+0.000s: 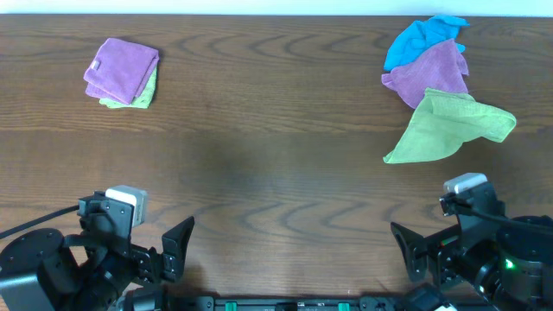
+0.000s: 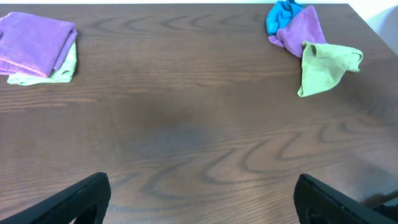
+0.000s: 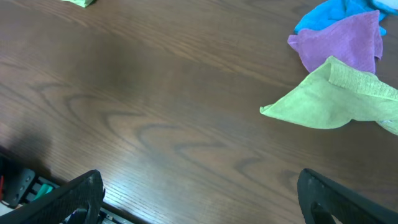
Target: Fold the cloth
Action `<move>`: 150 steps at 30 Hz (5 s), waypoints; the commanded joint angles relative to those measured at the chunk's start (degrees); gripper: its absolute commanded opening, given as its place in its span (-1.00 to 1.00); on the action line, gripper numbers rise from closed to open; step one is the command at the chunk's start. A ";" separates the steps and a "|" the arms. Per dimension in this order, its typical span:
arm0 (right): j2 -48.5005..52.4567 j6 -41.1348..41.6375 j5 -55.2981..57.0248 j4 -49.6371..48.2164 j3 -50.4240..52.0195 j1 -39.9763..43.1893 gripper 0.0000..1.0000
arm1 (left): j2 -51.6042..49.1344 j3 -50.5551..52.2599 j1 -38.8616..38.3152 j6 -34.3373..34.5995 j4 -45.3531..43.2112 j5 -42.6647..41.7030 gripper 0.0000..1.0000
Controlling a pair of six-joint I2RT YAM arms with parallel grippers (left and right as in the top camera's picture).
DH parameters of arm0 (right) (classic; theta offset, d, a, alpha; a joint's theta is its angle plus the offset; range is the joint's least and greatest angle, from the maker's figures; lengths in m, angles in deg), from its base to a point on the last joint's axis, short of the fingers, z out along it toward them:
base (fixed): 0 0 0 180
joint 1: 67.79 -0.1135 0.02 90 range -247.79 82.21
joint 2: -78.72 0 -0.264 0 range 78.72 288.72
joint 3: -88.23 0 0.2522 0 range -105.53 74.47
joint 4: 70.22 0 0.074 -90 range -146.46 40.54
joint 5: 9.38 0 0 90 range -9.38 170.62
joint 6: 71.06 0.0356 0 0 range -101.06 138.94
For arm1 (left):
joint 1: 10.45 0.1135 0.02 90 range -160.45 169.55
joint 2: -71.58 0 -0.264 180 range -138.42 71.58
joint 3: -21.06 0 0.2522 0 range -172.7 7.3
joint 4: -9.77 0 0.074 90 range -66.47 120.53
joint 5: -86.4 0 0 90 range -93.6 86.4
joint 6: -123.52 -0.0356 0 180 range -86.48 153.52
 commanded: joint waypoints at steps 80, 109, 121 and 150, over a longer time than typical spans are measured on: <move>-1.97 -4.02 6.60 -2.64 3.13 2.73 0.99 | 34.34 65.57 -9.97 2.97 -48.24 16.22 0.90; -42.99 -4.33 4.24 -37.24 67.56 22.95 0.99 | 34.34 65.57 -9.97 2.97 -48.26 16.22 0.91; -42.99 -4.28 1.44 -37.38 73.77 22.75 0.98 | 34.34 65.57 -9.97 2.97 -48.24 16.22 0.91; -42.99 -4.31 -0.50 -37.42 73.77 22.84 0.99 | 34.34 65.57 -9.97 2.97 -48.26 16.22 0.91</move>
